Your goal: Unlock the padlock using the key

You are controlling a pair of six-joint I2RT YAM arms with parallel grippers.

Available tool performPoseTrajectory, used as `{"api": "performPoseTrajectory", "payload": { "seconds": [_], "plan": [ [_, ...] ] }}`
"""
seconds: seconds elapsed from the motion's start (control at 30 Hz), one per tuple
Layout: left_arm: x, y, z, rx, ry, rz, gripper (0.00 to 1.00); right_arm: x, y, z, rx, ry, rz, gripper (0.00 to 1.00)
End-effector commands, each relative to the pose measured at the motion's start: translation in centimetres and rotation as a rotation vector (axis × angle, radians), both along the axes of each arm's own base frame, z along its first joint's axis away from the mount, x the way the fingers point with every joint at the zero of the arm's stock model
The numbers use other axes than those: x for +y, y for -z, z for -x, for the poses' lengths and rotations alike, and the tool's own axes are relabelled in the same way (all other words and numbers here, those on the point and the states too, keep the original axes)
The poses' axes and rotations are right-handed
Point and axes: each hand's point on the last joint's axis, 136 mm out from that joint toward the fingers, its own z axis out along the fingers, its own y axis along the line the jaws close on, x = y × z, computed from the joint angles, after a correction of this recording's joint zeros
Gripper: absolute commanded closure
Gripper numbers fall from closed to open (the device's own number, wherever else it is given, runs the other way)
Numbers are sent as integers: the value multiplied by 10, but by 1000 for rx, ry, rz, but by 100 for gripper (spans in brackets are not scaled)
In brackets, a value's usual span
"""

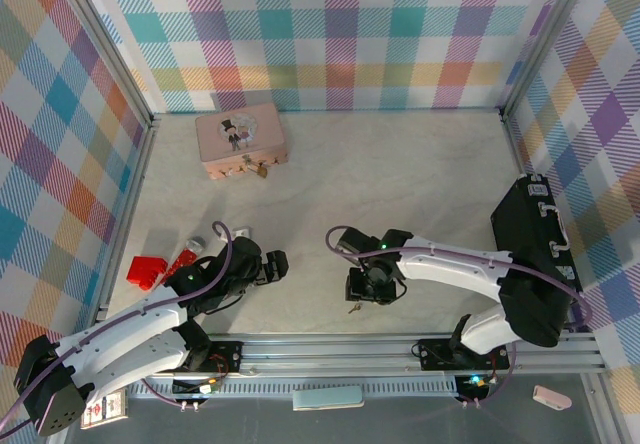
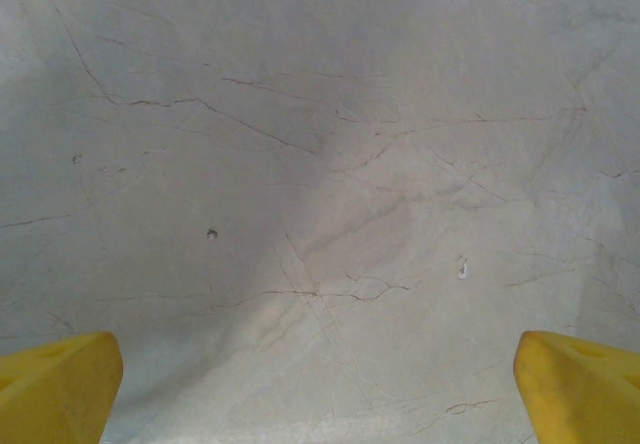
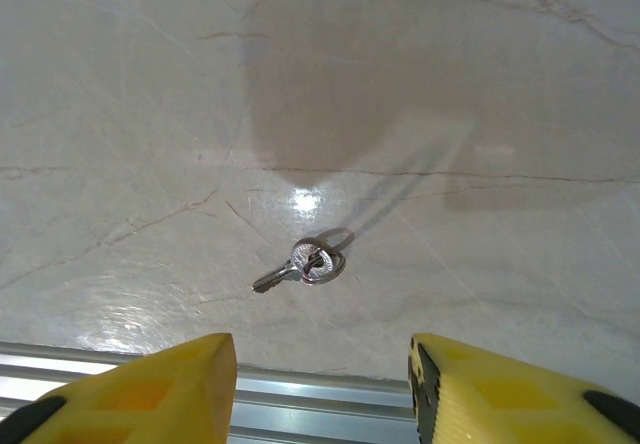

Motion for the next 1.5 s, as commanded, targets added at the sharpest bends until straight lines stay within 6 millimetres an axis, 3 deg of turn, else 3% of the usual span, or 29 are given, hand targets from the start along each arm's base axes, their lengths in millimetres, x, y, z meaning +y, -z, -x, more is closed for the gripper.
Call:
{"api": "performPoseTrajectory", "payload": {
  "seconds": [0.0, 0.43, 0.6, 1.17, 1.47],
  "plan": [
    [2, 0, 0, -17, -9, -4, 0, -1, 7, 8, 34, -12, 18, 54],
    [9, -1, 1, -30, -19, -23, 0, -4, 23, 7, -1, -173, 67, 67],
    [11, -2, 0, -35, -27, -28, 0, -10, 30, 8, 2, -230, 100, 68],
    [14, -2, 0, -36, -36, -45, 0, 2, 45, 3, 6, -272, 109, 70],
    [13, -2, -1, -37, -37, -43, 0, 3, 48, 4, 11, -278, 105, 82]
  ]
}}
